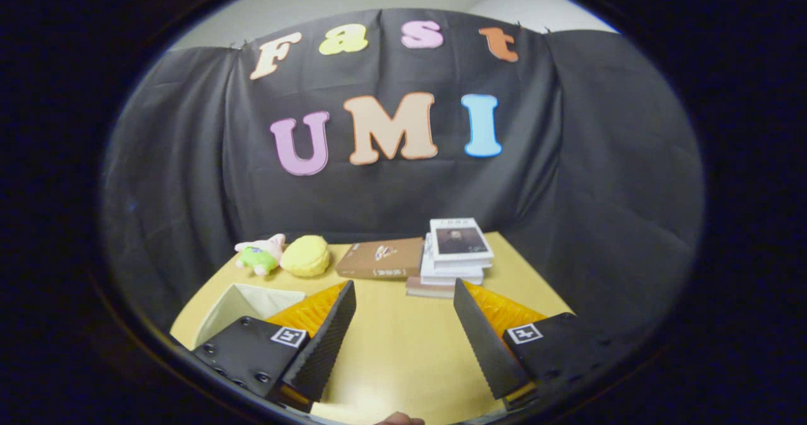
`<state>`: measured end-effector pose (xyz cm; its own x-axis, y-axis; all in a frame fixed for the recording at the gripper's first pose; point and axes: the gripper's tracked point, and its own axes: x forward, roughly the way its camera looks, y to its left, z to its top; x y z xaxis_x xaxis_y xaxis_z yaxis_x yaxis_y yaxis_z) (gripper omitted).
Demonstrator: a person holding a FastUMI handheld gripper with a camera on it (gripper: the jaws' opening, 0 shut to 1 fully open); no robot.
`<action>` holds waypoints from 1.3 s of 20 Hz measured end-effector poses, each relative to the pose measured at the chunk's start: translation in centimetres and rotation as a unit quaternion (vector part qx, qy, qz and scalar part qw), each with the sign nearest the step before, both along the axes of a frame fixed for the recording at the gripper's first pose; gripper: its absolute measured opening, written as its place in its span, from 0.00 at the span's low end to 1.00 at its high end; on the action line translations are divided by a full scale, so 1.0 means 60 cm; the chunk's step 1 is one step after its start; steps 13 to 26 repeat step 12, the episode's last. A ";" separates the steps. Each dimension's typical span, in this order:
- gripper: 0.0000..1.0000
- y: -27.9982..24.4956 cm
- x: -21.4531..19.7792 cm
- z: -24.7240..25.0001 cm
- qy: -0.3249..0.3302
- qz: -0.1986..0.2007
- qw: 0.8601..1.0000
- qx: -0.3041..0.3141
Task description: Open the storage box then place both shoes into the box .Put the left shoe in first, then the right shoe, with the right side of both shoes facing outward in a uniform manner.
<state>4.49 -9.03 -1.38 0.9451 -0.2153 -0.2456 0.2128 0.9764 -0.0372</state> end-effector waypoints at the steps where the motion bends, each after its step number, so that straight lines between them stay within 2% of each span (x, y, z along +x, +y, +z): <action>1: 0.99 -0.004 -0.003 0.010 -0.025 0.001 1.000 -0.012; 3: 0.99 -0.007 -0.011 0.039 -0.089 0.002 0.996 -0.030; 5: 0.99 0.012 -0.028 0.063 -0.144 0.011 0.989 -0.022; 11: 0.98 0.019 -0.092 0.073 -0.227 0.018 0.973 0.022; 26: 0.98 0.019 -0.099 0.070 -0.232 0.018 0.972 0.029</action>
